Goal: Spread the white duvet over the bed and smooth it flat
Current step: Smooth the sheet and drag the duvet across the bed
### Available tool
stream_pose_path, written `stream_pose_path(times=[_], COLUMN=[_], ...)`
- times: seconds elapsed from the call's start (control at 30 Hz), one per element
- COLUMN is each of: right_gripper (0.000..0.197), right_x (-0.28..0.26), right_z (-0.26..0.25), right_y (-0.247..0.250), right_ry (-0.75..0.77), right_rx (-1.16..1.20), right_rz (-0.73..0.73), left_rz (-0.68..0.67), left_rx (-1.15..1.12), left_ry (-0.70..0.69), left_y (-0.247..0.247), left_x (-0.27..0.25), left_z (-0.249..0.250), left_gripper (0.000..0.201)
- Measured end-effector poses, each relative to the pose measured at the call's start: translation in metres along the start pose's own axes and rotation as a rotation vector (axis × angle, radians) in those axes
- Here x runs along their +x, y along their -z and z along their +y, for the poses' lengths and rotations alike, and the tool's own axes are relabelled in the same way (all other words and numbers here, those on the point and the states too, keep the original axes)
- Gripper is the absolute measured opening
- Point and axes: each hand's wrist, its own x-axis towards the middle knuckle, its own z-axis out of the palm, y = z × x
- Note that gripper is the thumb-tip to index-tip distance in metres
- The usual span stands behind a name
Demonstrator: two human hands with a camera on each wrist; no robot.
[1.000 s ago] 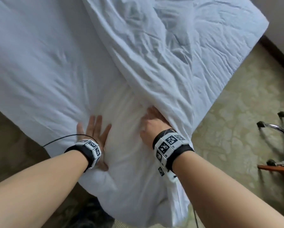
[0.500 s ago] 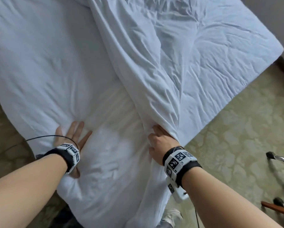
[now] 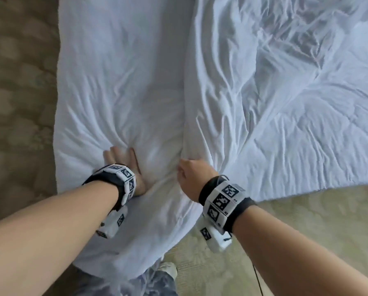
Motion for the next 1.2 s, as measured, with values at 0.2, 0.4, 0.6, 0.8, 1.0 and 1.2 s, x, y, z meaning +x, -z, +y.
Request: stream_pose_path(times=[0.2, 0.4, 0.6, 0.8, 1.0, 1.2], right_gripper=[0.029, 0.025, 0.035, 0.046, 0.029, 0.036], right_x=[0.095, 0.155, 0.162, 0.156, 0.105, 0.013], right_z=[0.012, 0.025, 0.054, 0.062, 0.119, 0.221], right_y=[0.083, 0.117, 0.097, 0.106, 0.123, 0.134], right_ry=[0.178, 0.105, 0.218, 0.257, 0.391, 0.244], right_rx=[-0.564, -0.788, -0.659, -0.898, -1.084, -0.83], right_rz=[0.043, -0.028, 0.024, -0.068, -0.001, -0.225], left_rz=[-0.103, -0.09, -0.077, -0.03, 0.055, -0.014], left_rx=[-0.042, -0.073, -0.028, 0.026, -0.304, -0.575], left_ry=[0.023, 0.077, 0.142, 0.245, 0.159, -0.17], left_y=[-0.01, -0.016, -0.02, -0.013, 0.058, 0.052], left_x=[0.0, 0.003, 0.009, 0.002, -0.032, -0.082], left_z=[0.005, 0.011, 0.018, 0.024, 0.142, 0.289], left_gripper=[0.112, 0.101, 0.091, 0.087, 0.057, 0.094])
